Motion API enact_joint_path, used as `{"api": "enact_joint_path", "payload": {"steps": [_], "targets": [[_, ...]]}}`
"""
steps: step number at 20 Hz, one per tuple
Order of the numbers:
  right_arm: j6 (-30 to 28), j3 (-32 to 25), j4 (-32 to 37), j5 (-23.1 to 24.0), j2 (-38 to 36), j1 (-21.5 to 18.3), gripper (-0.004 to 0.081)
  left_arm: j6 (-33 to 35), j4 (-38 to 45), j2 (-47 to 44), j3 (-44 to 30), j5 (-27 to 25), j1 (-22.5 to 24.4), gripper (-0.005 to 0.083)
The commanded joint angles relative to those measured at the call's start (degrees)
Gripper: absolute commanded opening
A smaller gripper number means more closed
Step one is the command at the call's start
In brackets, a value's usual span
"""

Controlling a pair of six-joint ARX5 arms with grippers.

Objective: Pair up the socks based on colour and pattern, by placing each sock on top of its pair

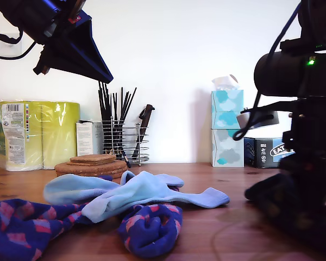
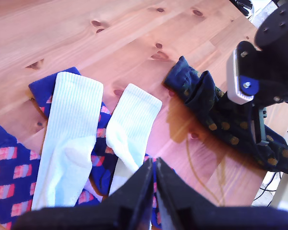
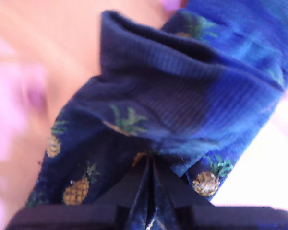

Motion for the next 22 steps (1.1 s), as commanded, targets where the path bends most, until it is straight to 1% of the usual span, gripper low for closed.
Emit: {"api": "enact_joint_path", "payload": {"steps": [1, 4, 6, 9, 11, 13, 16, 19, 21, 22], "targets": [[2.82, -0.79, 4.55, -1.84, 3.30, 0.72, -0.0014, 0.50, 0.35, 0.20, -0.28, 0.24, 0.11, -0.0021], [7.58, -0.79, 10.10, -1.07, 3.34, 1.60, -0.0014, 0.52, 0.28, 0.20, -0.28, 0.24, 0.11, -0.0021], [9.25, -0.76, 13.66, 0.13, 3.34, 1.55, -0.0014, 0.52, 0.22, 0.20, -0.28, 0.26, 0.11, -0.0021], [9.38, -0.72, 13.77, 0.20, 3.23, 1.46, -0.0014, 0.92, 0.00, 0.20, -0.28, 0.22, 0.11, -0.0021], [9.49, -0.42, 13.79, -0.55, 1.53, 1.51, -0.0014, 0.92, 0.04, 0.20, -0.28, 0.22, 0.13, -0.0021], [9.42, 0.09, 13.46, -0.50, -2.60, 1.84, -0.0014, 2.14, 0.13, 0.20, -0.28, 0.17, 0.11, -0.0021], [9.44, 0.52, 10.32, -0.11, -11.72, 1.99, -0.0014, 4.44, 0.74, 0.28, -0.31, -2.23, 0.11, -0.0021], [10.03, 0.52, 7.21, -0.61, -22.16, 2.86, -0.0014, 5.88, 4.24, 1.60, -0.33, -2.97, 0.11, -0.0021], [11.02, 0.52, 7.23, -1.07, -28.55, 4.13, -0.0014, 8.81, 6.91, 3.48, -0.33, -2.71, -0.02, -0.0021], [11.13, 0.48, 6.97, -2.01, -31.85, 4.74, -0.0014, 10.54, 8.02, 4.52, -0.33, -2.51, -0.31, -0.0021]]}}
